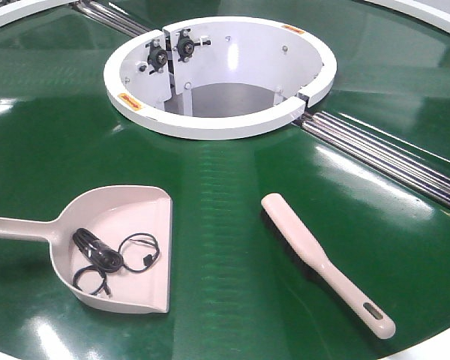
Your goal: Clean and inspect green conveyor with broom and dustpan
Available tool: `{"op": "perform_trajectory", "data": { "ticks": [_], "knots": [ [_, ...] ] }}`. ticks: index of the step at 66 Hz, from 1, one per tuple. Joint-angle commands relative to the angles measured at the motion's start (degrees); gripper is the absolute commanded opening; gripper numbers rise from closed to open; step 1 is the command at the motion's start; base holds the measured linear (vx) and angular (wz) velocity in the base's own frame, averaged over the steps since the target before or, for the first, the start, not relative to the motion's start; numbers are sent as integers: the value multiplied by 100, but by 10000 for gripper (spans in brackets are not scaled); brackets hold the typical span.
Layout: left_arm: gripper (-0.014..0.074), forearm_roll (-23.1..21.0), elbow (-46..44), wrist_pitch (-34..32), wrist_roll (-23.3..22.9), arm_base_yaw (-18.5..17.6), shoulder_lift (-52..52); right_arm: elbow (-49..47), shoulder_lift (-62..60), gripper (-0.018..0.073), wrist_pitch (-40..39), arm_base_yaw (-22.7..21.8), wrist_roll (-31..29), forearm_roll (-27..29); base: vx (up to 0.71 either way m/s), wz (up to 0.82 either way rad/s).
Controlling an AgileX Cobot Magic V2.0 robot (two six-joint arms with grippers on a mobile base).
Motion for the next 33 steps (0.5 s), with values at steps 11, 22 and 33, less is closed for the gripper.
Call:
{"op": "perform_trajectory", "data": {
  "ticks": [11, 22, 33],
  "knots": [
    [-6, 207, 198, 10, -224, 384, -668, -149, 47, -9, -425, -35, 2, -43, 0, 0],
    [-6, 204, 198, 24, -170, 384, -679, -149, 43, -9, -425, -35, 2, -43, 0, 0],
    [-6, 204, 192, 30, -175, 384, -671, -149, 43, -9, -425, -35, 2, -43, 0, 0]
  ]
}}
